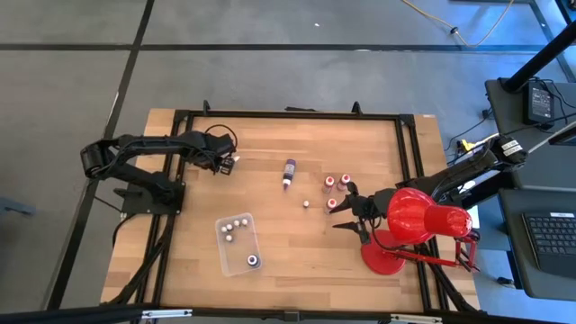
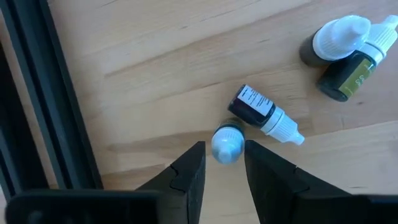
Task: Pick & Place food coloring
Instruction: Put the small green food coloring bottle into the bin
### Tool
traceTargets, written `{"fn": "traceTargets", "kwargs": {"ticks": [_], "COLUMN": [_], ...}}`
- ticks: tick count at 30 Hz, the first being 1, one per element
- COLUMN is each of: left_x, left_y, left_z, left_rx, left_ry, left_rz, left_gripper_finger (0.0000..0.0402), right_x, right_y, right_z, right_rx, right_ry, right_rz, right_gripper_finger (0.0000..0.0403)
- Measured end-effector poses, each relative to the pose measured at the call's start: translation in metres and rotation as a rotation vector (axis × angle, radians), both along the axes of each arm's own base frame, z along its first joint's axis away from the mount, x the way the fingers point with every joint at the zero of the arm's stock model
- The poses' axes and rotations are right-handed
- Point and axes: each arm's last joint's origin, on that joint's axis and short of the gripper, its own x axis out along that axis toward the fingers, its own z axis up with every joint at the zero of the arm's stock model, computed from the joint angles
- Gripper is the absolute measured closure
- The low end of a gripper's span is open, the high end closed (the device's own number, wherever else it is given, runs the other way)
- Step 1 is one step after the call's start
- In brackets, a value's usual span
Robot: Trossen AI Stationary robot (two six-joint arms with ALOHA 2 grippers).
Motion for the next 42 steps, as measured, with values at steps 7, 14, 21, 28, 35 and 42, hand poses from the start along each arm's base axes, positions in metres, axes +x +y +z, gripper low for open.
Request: {"fn": "traceTargets", "kwargs": {"ticks": [7, 14, 21, 28, 35, 42], "left_x": [0.0, 0.0, 0.0, 0.006, 0.018, 0.016], "left_y": [0.0, 0.0, -0.001, -0.008, -0.036, -0.082], "left_z": [0.0, 0.0, 0.002, 0.02, 0.051, 0.073], "left_rx": [-0.001, -0.004, -0.024, -0.06, -0.025, -0.044], "left_ry": [0.001, -0.001, -0.013, -0.116, -0.276, -0.426], "left_rz": [-0.012, -0.013, -0.043, -0.188, -0.354, -0.468], "left_gripper_finger": [0.0325, 0.0342, 0.0343, 0.0344, 0.0345, 0.0345], "right_x": [0.0, 0.0, 0.0, 0.0, 0.0, 0.0], "right_y": [0.0, 0.0, 0.0, 0.0, 0.0, 0.0], "right_z": [0.0, 0.0, 0.0, 0.0, 0.0, 0.0], "right_rx": [0.0, 0.0, 0.0, 0.001, 0.002, 0.002], "right_ry": [0.0, 0.0, 0.0, 0.0, 0.001, 0.001], "right_rz": [0.0, 0.0, 0.0, 0.0, -0.001, -0.001], "right_gripper_finger": [0.0192, 0.0192, 0.0192, 0.0192, 0.0192, 0.0192]}}
